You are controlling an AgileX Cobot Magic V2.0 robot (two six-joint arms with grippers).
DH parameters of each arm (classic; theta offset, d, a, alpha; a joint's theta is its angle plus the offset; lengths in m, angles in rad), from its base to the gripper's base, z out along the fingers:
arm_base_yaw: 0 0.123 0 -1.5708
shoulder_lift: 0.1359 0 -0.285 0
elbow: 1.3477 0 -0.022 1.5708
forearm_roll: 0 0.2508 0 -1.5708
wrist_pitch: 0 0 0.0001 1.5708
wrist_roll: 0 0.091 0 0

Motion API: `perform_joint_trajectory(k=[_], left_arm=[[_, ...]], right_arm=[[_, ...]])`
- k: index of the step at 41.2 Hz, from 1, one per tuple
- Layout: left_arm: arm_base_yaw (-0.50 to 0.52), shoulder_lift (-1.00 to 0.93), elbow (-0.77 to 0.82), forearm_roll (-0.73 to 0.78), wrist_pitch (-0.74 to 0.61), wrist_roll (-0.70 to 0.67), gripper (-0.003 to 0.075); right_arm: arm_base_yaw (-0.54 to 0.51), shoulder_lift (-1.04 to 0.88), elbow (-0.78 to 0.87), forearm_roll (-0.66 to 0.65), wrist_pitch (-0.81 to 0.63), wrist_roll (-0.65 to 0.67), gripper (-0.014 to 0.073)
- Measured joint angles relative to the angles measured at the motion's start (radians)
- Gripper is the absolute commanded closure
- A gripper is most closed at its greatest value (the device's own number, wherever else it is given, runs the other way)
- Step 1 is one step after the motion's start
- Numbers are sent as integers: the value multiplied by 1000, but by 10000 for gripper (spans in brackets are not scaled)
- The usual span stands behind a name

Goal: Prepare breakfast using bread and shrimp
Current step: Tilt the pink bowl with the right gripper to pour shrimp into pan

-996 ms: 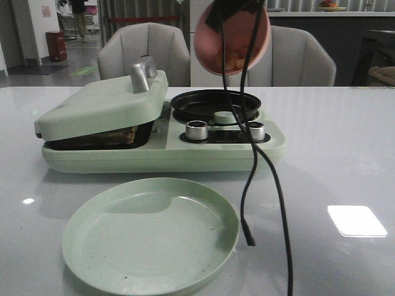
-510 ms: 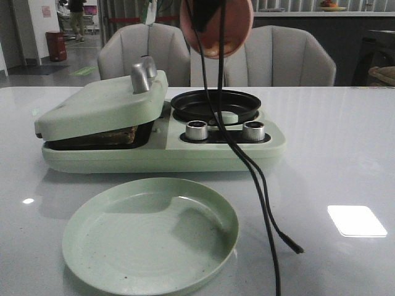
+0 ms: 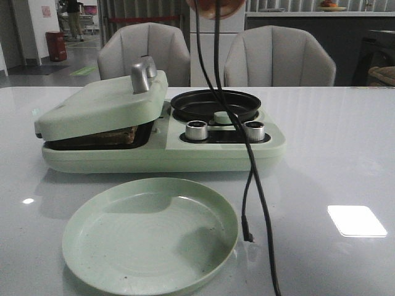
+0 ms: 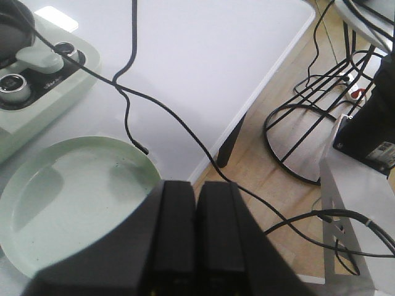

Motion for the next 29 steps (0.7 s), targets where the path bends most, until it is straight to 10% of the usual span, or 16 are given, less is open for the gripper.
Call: perform_joint_trajectory(k=[29], left_arm=[[0, 0, 0, 0, 0, 0, 619]], right_arm=[[0, 123, 0, 0, 52, -5, 578]])
